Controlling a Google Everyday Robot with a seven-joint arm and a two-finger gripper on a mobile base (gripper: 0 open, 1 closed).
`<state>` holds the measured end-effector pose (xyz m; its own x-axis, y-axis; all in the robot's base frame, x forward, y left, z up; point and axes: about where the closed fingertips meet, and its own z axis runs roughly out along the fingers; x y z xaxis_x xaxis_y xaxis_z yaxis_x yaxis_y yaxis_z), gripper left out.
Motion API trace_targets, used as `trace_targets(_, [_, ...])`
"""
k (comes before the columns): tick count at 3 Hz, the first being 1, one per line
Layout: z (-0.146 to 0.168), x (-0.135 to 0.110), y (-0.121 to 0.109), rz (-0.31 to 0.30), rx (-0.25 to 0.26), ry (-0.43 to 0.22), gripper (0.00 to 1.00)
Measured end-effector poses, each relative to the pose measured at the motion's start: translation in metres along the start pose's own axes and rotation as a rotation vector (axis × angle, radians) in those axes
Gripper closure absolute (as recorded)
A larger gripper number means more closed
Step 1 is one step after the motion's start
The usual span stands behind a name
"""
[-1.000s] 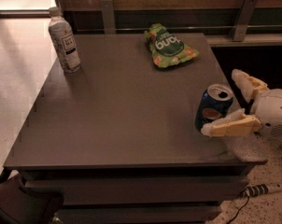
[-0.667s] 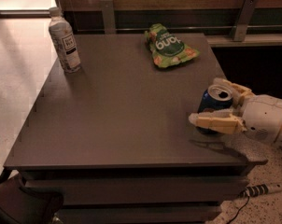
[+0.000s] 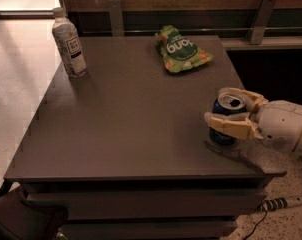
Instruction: Move pepsi can near blue plastic bottle
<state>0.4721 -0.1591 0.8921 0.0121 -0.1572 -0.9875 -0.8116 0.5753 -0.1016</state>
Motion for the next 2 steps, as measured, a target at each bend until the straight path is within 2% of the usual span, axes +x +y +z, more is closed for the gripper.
trace_targets(1, [0.0018,-0.0013,0.0013,-0.002,-0.004,0.0,0.99])
trace_targets(2, [0.0022,-0.0016,0.0015,-0.003,-0.005,0.0,1.0])
